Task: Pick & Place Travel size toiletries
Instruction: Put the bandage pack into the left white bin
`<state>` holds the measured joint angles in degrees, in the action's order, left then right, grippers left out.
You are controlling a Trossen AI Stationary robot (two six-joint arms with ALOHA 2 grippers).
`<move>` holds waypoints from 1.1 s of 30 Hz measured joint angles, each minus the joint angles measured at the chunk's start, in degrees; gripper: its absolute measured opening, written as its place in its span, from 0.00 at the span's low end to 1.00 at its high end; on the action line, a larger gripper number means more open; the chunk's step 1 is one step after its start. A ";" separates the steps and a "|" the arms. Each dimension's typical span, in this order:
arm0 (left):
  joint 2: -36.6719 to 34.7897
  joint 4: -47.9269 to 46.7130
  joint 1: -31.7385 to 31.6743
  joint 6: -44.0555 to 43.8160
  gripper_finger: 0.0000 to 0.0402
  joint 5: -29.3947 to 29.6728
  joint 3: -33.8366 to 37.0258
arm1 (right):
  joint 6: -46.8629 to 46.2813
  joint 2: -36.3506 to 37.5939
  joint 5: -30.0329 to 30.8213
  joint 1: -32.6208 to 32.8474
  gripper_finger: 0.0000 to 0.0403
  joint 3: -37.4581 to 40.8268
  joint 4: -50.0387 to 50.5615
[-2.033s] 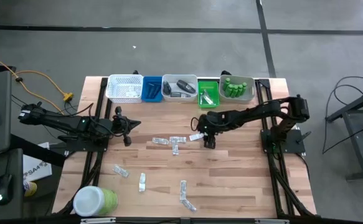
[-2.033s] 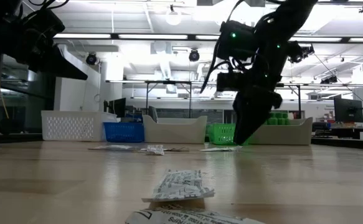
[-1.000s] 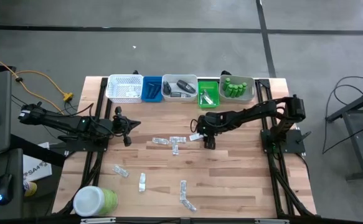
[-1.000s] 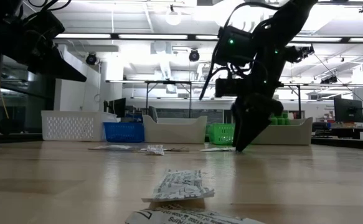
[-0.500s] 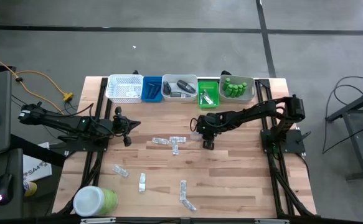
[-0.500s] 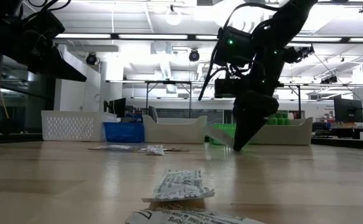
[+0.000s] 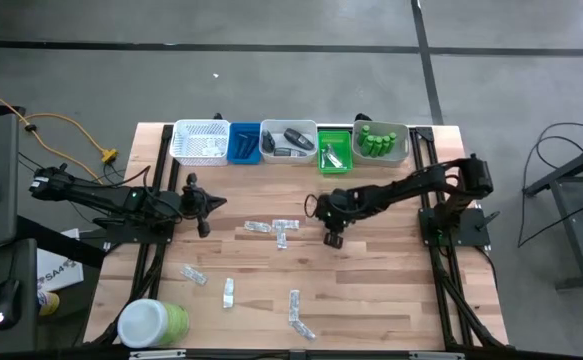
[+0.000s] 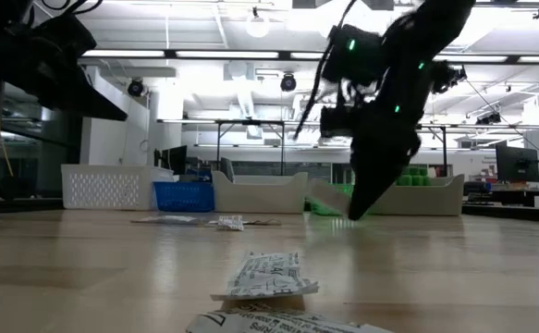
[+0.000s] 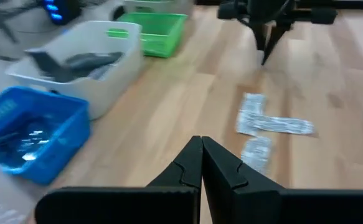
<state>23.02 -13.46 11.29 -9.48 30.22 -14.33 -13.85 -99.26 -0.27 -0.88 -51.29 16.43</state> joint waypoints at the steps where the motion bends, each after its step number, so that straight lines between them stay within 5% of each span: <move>1: 0.18 0.11 0.00 -0.04 0.00 -1.29 0.00 | -0.41 0.72 0.46 0.94 0.01 0.00 -0.39; 9: 9.34 18.10 -0.02 1.86 0.19 -7.30 0.00 | -2.92 2.99 4.39 6.48 0.01 -0.10 -13.10; 15: 25.07 41.28 0.00 5.96 0.44 -8.95 0.00 | -0.96 3.10 10.23 9.17 0.01 -0.20 -26.48; 20: 37.75 59.56 -0.01 9.34 0.55 -9.82 -0.66 | 3.66 3.16 14.04 10.93 0.01 -0.20 -33.83; 33: 57.23 62.40 -0.02 10.75 0.57 -16.67 -16.79 | 13.63 3.18 18.12 11.40 0.01 -0.22 -41.70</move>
<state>80.25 48.95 11.27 1.28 13.56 -31.12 -0.22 -96.07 17.85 10.52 -51.51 -25.26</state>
